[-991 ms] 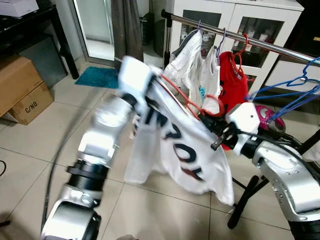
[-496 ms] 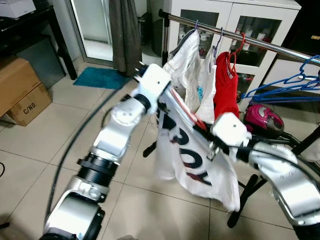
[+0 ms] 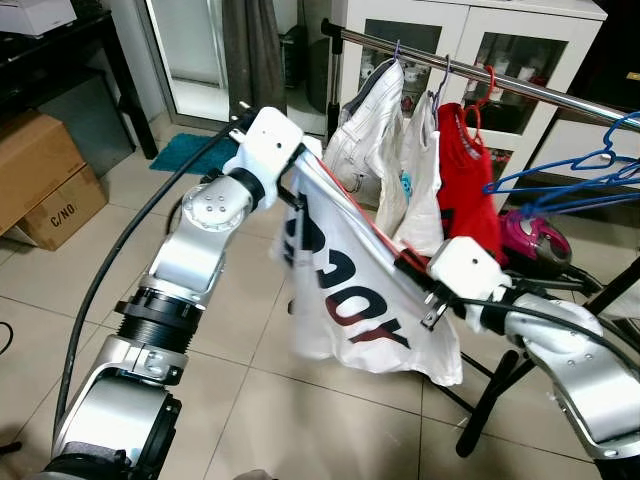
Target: Hang hanger
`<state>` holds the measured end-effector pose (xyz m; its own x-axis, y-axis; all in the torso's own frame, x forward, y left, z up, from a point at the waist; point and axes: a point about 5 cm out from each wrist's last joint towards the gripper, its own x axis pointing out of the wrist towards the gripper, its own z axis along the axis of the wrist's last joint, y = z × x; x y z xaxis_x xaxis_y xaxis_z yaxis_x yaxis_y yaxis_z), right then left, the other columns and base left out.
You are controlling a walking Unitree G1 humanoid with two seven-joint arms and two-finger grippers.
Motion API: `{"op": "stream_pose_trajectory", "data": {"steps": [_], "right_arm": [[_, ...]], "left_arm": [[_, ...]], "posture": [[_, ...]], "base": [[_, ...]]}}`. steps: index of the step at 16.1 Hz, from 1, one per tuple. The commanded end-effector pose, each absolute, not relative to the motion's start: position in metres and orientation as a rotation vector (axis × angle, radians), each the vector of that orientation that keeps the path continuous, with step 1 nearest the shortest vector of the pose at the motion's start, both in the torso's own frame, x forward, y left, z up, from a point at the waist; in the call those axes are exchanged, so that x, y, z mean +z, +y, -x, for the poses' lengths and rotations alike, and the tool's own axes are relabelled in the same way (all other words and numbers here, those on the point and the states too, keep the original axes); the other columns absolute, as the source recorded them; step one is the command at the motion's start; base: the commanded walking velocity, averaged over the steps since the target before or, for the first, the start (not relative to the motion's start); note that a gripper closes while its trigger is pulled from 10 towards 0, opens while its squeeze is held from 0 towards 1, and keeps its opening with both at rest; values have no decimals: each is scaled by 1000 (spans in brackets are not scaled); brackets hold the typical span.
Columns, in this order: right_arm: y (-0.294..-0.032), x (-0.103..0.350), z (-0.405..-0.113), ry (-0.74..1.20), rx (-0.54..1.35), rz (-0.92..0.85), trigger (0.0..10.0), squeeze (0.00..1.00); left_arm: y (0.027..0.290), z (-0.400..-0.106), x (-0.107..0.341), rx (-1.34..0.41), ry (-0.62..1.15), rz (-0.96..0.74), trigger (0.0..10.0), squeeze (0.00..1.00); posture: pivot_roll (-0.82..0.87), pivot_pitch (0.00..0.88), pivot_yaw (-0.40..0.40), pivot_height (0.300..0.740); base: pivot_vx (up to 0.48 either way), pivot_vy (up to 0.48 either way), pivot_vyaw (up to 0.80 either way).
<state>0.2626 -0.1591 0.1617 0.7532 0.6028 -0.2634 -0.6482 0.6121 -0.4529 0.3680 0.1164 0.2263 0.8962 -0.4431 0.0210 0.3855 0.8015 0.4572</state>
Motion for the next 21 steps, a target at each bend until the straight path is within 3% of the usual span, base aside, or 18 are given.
{"op": "stream_pose_trajectory", "data": {"steps": [1, 4, 8, 10, 13, 16, 21], "right_arm": [[-170, 155, -262, 147, 695, 510, 0, 0], [-168, 159, -261, 127, 723, 471, 0, 0], [-172, 159, -250, 123, 764, 403, 0, 0], [-172, 154, -246, 158, 791, 444, 0, 0], [-172, 143, -248, 206, 807, 619, 0, 0], [-158, 148, -259, 166, 777, 665, 0, 0], [-149, 150, -274, 162, 718, 676, 0, 0]], "left_arm": [[138, -372, 239, -346, -170, -413, 0, 0], [146, -375, 233, -295, -143, -309, 0, 0], [195, -384, 236, -148, -125, -185, 0, 0], [212, -386, 249, -153, -164, -107, 0, 0], [192, -386, 259, -332, -172, -202, 0, 0], [145, -385, 254, -506, -165, -308, 0, 0], [106, -380, 246, -628, -171, -382, 0, 0]], "posture": [[1, 0, 16, 740], [0, 0, 14, 740], [-6, 0, 24, 740], [-6, 0, 24, 740], [2, 0, 21, 740], [2, 0, 23, 740], [3, 0, 26, 740]], "base": [[0, 0, 0], [0, 0, 0], [0, 0, 0], [0, 0, 0], [0, 0, 0], [0, 0, 0], [0, 0, 0]]}}
